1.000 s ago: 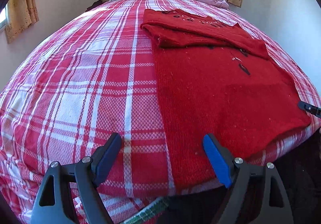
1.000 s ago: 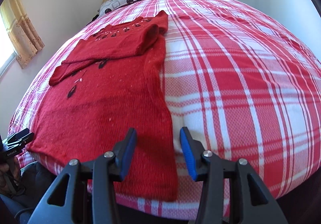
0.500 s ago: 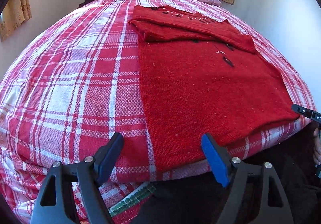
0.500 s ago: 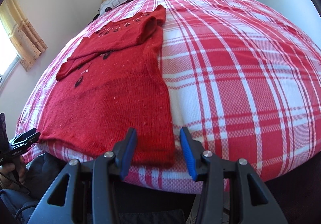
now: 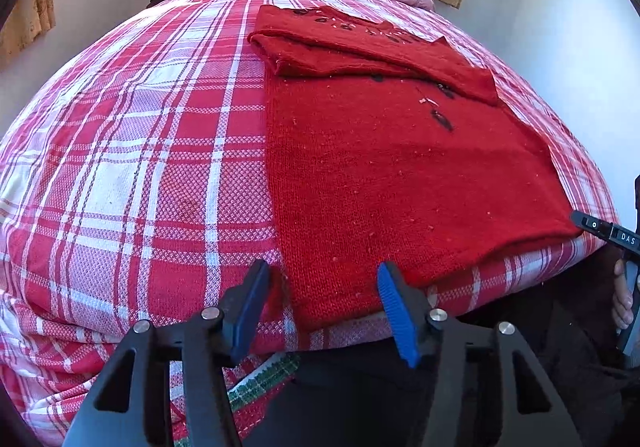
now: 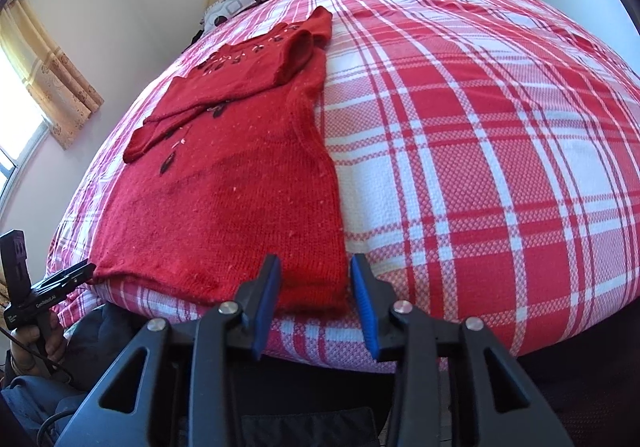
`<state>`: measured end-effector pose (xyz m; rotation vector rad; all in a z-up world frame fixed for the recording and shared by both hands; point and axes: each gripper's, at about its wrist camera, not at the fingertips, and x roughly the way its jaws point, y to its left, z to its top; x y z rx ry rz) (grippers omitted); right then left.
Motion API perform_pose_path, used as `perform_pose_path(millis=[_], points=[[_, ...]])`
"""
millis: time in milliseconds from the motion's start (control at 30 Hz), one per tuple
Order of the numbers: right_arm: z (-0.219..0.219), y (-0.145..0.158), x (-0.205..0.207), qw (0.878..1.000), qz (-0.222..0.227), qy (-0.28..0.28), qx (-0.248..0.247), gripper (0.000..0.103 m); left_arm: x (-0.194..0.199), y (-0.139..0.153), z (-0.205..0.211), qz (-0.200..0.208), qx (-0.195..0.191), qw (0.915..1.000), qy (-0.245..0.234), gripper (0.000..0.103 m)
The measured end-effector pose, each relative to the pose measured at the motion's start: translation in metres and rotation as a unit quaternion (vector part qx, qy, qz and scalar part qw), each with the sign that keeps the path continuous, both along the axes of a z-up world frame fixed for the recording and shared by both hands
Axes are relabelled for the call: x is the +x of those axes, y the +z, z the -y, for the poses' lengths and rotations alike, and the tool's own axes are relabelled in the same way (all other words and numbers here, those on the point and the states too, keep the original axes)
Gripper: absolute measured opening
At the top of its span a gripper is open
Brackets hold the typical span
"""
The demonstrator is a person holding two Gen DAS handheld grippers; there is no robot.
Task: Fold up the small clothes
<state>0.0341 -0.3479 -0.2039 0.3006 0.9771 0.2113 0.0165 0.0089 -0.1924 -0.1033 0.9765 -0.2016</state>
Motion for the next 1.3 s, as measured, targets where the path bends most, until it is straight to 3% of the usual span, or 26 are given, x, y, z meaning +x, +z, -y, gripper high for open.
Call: perform_pose_path(millis=[133, 267, 367, 533, 567, 600, 800, 1000, 1300], points=[[0.0, 0.0, -0.001, 1.0, 0.0, 0.002, -0.004, 0.038, -0.002, 0.001, 0.003, 0.0, 0.002, 1.0, -0.009, 0.057], [-0.001, 0.0, -0.001, 1.0, -0.002, 0.005, -0.008, 0.028, -0.002, 0.001, 0.003, 0.001, 0.002, 0.9999, -0.011, 0.035], [-0.002, -0.002, -0.002, 1.0, -0.005, 0.012, -0.003, 0.021, -0.002, 0.0, 0.004, 0.003, 0.001, 0.9998, -0.018, 0.034], [0.0, -0.003, -0.001, 1.0, -0.005, 0.01, 0.004, 0.018, -0.003, -0.001, 0.005, 0.007, 0.0, 0.9998, -0.021, 0.032], [0.002, -0.003, -0.001, 1.0, -0.006, 0.008, 0.01, 0.014, -0.003, 0.0, 0.005, 0.009, 0.002, 0.9997, -0.024, 0.014], [0.003, -0.003, -0.001, 1.0, -0.006, 0.007, 0.017, 0.013, -0.004, 0.001, 0.004, 0.011, -0.001, 0.9996, -0.025, 0.012], [0.009, 0.016, -0.009, 0.998, 0.033, 0.006, 0.046, 0.012, -0.006, 0.013, -0.006, 0.026, -0.037, 0.9987, -0.022, 0.009], [0.018, 0.037, -0.017, 0.993, 0.071, 0.001, 0.091, 0.011, -0.002, 0.035, -0.028, 0.044, -0.112, 0.9927, -0.005, 0.008], [0.024, 0.062, -0.004, 0.987, 0.096, -0.002, 0.128, 0.011, 0.02, 0.052, -0.046, 0.065, -0.145, 0.9872, 0.0, 0.008]])
